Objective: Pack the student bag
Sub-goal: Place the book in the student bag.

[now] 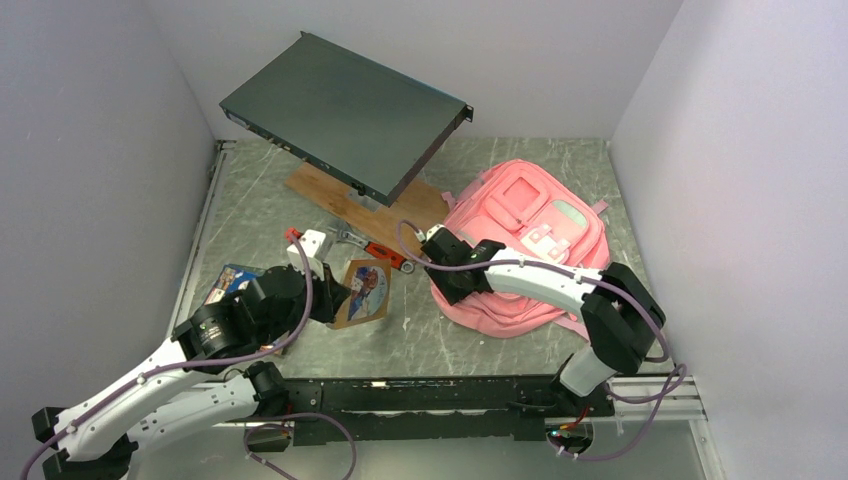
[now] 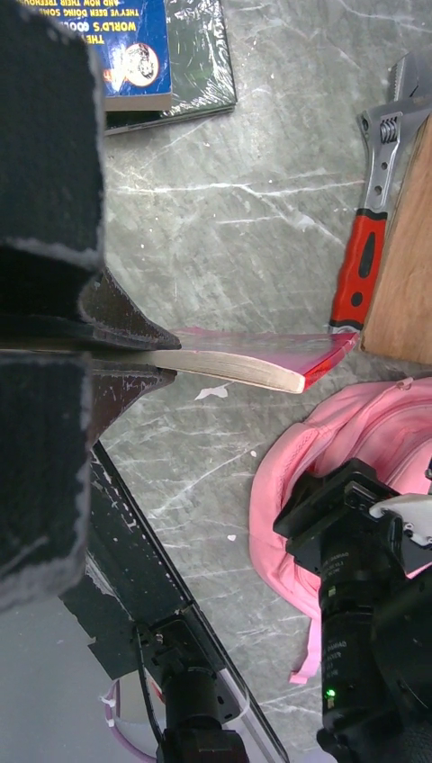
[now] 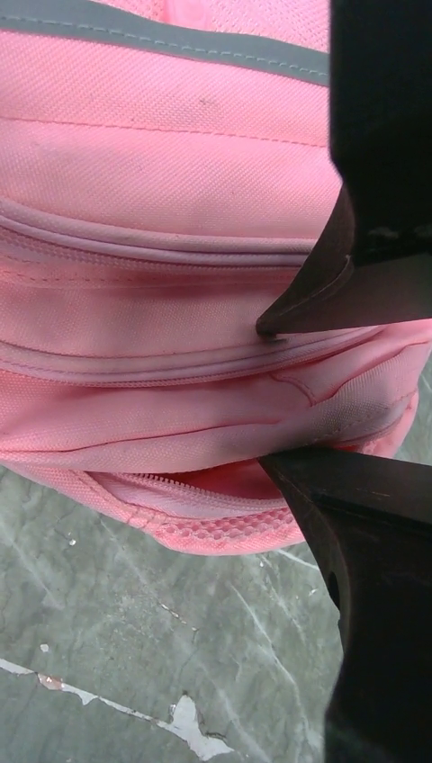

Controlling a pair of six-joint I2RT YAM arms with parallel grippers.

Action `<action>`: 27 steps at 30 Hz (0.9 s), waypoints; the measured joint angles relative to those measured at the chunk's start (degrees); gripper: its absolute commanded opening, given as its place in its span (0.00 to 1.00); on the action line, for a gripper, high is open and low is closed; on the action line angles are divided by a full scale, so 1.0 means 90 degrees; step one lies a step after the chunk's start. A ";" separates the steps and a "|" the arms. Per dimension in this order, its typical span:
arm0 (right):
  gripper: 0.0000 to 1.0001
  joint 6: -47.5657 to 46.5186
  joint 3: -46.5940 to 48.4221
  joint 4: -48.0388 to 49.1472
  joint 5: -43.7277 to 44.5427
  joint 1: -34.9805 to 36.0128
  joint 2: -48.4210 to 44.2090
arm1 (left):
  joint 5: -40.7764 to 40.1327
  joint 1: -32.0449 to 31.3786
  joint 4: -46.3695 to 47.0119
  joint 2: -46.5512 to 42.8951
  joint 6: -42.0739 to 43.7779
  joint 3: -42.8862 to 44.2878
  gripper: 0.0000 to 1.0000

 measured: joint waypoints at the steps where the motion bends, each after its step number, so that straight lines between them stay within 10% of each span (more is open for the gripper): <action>1: 0.33 0.0000 -0.0041 0.0053 0.0041 0.0022 0.0007 | 0.0002 0.0000 0.0005 -0.0022 -0.0010 -0.0002 0.00; 4: 0.00 0.0007 -0.0129 0.0141 0.0362 0.0080 0.0005 | 0.0005 0.0002 0.0010 -0.0107 -0.0100 -0.0046 0.00; 27: 0.00 0.0712 0.1651 -0.1668 0.0002 -0.0318 -0.2399 | 0.1110 0.0058 0.2956 -0.0049 -0.2844 -0.1513 0.00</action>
